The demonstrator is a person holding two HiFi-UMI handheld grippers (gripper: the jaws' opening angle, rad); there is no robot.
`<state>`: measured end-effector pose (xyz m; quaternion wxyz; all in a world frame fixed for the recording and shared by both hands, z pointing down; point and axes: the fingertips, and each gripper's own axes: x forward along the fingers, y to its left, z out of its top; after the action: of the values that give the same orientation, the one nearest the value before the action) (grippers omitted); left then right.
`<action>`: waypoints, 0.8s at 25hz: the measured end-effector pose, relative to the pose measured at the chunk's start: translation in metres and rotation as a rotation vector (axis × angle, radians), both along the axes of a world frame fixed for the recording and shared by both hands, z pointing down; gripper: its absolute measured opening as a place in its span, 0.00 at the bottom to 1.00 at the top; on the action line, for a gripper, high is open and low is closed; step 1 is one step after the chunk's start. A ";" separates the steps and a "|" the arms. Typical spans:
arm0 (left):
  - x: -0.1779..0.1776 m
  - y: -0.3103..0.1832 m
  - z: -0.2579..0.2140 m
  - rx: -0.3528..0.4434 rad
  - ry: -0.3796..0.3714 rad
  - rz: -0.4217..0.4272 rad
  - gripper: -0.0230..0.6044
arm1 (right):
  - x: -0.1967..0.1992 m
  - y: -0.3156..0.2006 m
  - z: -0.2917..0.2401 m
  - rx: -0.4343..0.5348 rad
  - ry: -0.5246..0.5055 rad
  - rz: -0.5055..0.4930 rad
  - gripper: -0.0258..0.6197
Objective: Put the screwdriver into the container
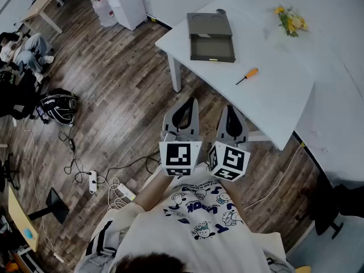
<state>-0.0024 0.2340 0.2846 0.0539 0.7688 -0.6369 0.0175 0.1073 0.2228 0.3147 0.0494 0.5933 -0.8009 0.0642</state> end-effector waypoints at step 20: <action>-0.010 -0.051 0.006 -0.032 0.007 0.031 0.07 | -0.001 -0.050 0.012 -0.063 -0.040 0.062 0.10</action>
<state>-0.0126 0.1835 0.2909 0.0681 0.7778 -0.6243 0.0256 0.1064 0.1729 0.3268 0.0500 0.6145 -0.7806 0.1027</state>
